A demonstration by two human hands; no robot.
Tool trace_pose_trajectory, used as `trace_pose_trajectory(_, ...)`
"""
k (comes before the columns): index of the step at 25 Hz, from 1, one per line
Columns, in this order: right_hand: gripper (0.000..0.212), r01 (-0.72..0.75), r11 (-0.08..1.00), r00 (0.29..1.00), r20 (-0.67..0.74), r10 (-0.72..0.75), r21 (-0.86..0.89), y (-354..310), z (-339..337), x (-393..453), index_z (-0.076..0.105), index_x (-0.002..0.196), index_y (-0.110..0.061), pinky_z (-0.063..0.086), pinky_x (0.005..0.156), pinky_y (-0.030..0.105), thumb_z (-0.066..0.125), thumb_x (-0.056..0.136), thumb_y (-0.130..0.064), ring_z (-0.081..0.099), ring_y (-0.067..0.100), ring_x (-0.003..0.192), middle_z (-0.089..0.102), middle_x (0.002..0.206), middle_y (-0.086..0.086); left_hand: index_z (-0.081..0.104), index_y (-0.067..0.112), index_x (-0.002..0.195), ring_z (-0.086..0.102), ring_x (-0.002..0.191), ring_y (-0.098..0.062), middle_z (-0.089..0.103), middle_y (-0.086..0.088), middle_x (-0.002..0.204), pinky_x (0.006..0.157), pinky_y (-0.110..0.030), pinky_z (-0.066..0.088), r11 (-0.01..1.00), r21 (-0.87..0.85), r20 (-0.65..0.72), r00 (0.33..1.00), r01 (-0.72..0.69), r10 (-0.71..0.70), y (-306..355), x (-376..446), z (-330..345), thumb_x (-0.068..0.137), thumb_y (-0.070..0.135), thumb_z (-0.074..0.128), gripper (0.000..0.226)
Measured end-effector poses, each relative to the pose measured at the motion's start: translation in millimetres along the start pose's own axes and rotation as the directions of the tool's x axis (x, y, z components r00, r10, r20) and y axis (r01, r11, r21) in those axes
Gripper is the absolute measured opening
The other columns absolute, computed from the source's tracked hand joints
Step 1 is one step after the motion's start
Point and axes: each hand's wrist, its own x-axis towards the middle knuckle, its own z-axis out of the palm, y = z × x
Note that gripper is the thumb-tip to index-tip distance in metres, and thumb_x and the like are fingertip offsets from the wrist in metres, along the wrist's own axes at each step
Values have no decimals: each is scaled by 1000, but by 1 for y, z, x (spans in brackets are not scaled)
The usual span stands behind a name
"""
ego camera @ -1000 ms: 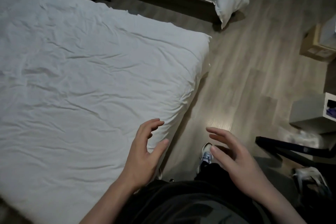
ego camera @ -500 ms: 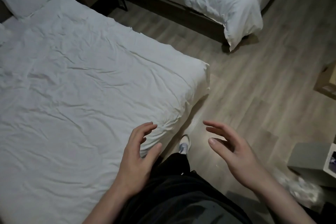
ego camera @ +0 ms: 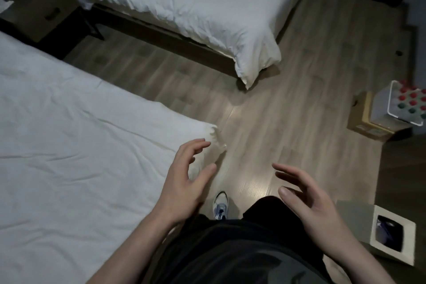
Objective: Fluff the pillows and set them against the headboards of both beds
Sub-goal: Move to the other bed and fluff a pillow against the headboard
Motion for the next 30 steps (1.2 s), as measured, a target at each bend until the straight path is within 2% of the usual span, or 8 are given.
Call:
trace_pose_trajectory(3,42,9,1000,1000,-14,-9,7,-12,-32,60,65,129,-46,47,107,16,65,88,-39,56,-5,132,66,134,-22,58,31,135,51,138,-12,55,18,141,113,-42,45,1000,8,47,999,1,-2,14,58,21,90,46,60,47)
trace_pose_trajectory(6,47,2,1000,999,38,-3,16,-18,-65,128,63,134,-42,47,113,35,66,87,-43,60,-2,128,65,138,-17,59,32,134,50,139,-13,55,16,142,113,-43,45,1000,9,33,999,29,-29,21,112,47,91,47,60,46)
trace_pose_trajectory(7,46,0,1000,998,58,-1,15,-20,-80,155,63,134,-44,47,113,35,66,88,-42,60,-3,128,65,138,-17,59,33,134,50,139,-14,55,16,142,113,-43,45,999,17,10,999,41,-42,24,135,57,91,48,60,45)
trace_pose_trajectory(9,40,24,1000,994,107,-24,0,-30,-112,206,63,130,-49,47,111,23,67,94,-34,55,-6,132,64,137,-22,59,36,133,50,139,-13,55,16,143,113,-43,45,997,20,-44,997,69,-69,36,176,77,90,51,60,45)
trace_pose_trajectory(12,40,71,997,983,170,-67,-17,-52,-169,283,64,131,-43,44,104,10,66,97,-23,54,-6,133,65,135,-22,59,37,133,50,139,-11,54,17,144,114,-43,44,995,29,-118,989,98,-94,63,238,110,89,49,61,45)
trace_pose_trajectory(18,39,141,989,938,326,-117,-49,-96,-235,418,64,131,-37,48,107,20,66,98,-17,56,-2,133,66,133,-20,59,33,134,49,140,-13,54,17,143,114,-37,43,990,15,-228,965,137,-130,103,334,159,90,47,60,46)
trace_pose_trajectory(26,48,85,994,951,305,-60,-68,-129,-258,565,64,123,-53,50,108,32,66,97,-12,55,-1,133,66,134,-21,58,37,134,49,139,-11,53,18,144,113,-34,42,993,5,-231,966,119,-114,98,501,154,91,50,60,46)
trace_pose_trajectory(30,40,65,997,968,243,-57,-27,-158,-262,632,67,121,-52,50,104,23,68,93,-23,56,-3,132,67,134,-19,59,34,134,50,138,-10,54,18,143,112,-32,42,997,-11,-205,976,76,-77,101,602,131,90,48,60,46)
